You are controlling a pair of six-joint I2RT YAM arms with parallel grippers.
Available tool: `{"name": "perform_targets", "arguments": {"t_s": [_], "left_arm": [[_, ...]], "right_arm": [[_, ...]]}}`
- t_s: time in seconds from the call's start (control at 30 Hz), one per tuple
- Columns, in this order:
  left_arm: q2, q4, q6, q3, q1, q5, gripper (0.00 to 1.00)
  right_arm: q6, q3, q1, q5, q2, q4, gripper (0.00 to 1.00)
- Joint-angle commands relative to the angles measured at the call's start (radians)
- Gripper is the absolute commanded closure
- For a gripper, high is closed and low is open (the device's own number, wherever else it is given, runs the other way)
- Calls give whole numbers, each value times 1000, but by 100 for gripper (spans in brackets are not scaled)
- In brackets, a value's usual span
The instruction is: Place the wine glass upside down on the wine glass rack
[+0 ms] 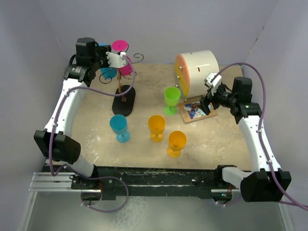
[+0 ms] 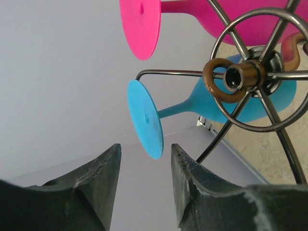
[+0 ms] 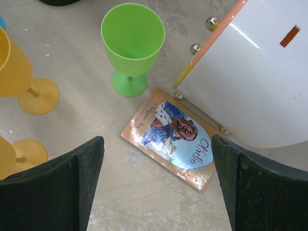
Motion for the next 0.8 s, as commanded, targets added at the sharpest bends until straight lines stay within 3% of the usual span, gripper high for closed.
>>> {"name": "perform_targets", "arguments": {"t_s": [0.0, 0.47, 0.77], "left_arm": [[-54, 64, -27, -10, 6, 27, 49], [-107, -5, -104, 11, 6, 110, 31], [-171, -99, -265, 49, 6, 200, 21]], "right_arm": [[-11, 1, -7, -6, -5, 32, 5], [-10, 0, -12, -9, -6, 35, 5], [4, 1, -17, -34, -8, 39, 5]]}}
